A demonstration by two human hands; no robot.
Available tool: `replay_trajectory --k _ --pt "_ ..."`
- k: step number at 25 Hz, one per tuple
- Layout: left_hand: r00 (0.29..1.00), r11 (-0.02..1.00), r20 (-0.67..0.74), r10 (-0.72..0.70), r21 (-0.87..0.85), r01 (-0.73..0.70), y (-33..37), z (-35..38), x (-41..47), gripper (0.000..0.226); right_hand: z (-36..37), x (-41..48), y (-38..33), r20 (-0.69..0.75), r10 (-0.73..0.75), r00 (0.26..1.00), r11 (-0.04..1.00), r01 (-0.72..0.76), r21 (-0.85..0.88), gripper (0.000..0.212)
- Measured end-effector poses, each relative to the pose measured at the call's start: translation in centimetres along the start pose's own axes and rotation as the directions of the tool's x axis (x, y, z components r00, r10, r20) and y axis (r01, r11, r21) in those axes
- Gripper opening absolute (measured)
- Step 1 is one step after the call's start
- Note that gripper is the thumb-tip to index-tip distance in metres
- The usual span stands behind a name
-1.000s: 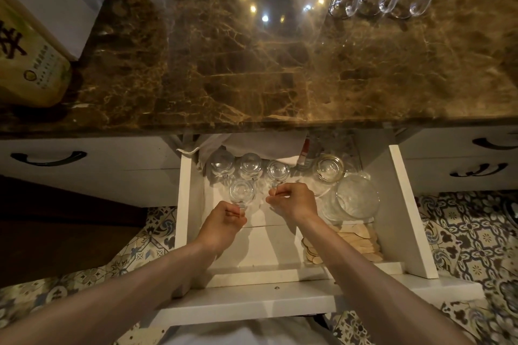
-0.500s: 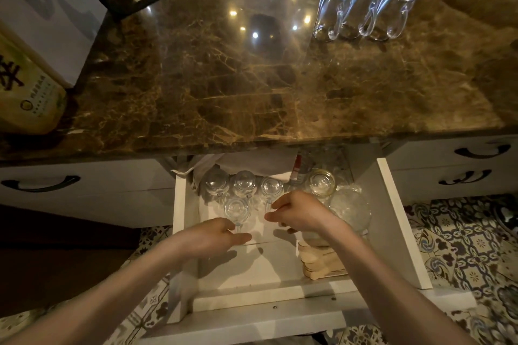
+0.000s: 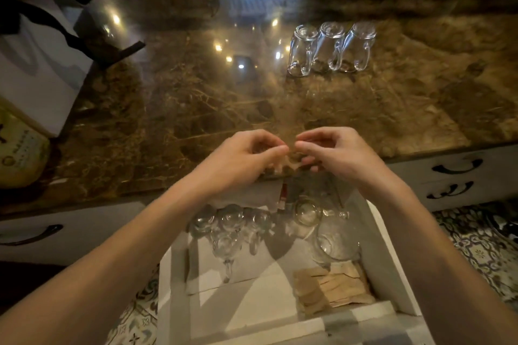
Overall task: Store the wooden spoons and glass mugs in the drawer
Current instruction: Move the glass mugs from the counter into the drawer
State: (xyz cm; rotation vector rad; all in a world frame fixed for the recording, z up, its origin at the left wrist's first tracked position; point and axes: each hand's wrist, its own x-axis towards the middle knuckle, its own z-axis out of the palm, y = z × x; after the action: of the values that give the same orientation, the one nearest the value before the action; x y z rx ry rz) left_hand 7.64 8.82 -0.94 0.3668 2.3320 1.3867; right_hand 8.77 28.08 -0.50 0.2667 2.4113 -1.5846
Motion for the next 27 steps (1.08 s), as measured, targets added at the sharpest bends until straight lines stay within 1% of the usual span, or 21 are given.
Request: replay_trajectory --k 2,4,7,9,11,13,17,20,22,24,27 --pt "0.990 0.995 -0.139 0.033 -0.088 -0.046 1.0 0.3 3.3 0.008 -0.9 1.9 -0.4 -0.161 -0.029 0.987 0.994 0.045 0.097 0.024" --pt "0.975 0.988 -0.217 0.038 -0.141 -0.070 1.8 0.6 6.4 0.001 -2.2 4.1 -0.7 -0.293 -0.090 0.952 0.989 0.120 0.086 0.024" --pt "0.944 0.986 -0.330 0.009 -0.152 -0.062 2.5 0.8 10.4 0.005 -4.2 7.4 -0.8 -0.421 -0.167 0.892 0.984 0.178 -0.013 0.032" --pt "0.920 0.987 -0.392 -0.021 -0.154 -0.043 3.0 0.7 12.8 0.018 -5.4 9.5 -1.0 -0.466 -0.186 0.865 0.982 0.179 -0.059 0.041" --pt "0.905 0.985 -0.420 -0.061 -0.170 -0.013 3.5 0.7 14.4 0.028 -6.1 11.4 -1.1 -0.474 -0.204 0.856 0.978 0.155 -0.140 0.048" --pt "0.905 0.985 -0.419 -0.079 -0.174 0.005 4.0 0.9 15.9 0.034 -6.8 13.4 -1.3 -0.464 -0.215 0.859 0.966 0.118 -0.229 0.048" --pt "0.903 0.987 -0.427 -0.049 -0.159 -0.022 4.6 1.7 17.3 0.033 -7.1 15.6 -1.5 -0.430 -0.216 0.877 0.950 0.086 -0.301 0.040" --pt "0.892 0.986 -0.449 -0.045 -0.163 -0.032 5.1 2.0 18.5 0.029 -7.7 16.7 -2.0 -0.427 -0.204 0.881 0.948 0.068 -0.312 0.032" --pt "0.884 0.990 -0.465 -0.052 -0.141 -0.017 5.3 2.0 19.2 0.027 -8.1 17.1 -2.4 -0.399 -0.183 0.898 0.952 0.061 -0.299 0.026" --pt "0.880 0.990 -0.470 -0.064 -0.143 -0.004 5.3 2.2 19.7 0.026 -8.3 17.3 -2.6 -0.361 -0.155 0.920 0.960 0.053 -0.276 0.026" --pt "0.875 0.987 -0.477 -0.078 -0.160 0.001 5.4 2.5 20.0 0.025 -8.0 17.6 -2.8 -0.341 -0.135 0.930 0.975 0.063 -0.214 0.026"
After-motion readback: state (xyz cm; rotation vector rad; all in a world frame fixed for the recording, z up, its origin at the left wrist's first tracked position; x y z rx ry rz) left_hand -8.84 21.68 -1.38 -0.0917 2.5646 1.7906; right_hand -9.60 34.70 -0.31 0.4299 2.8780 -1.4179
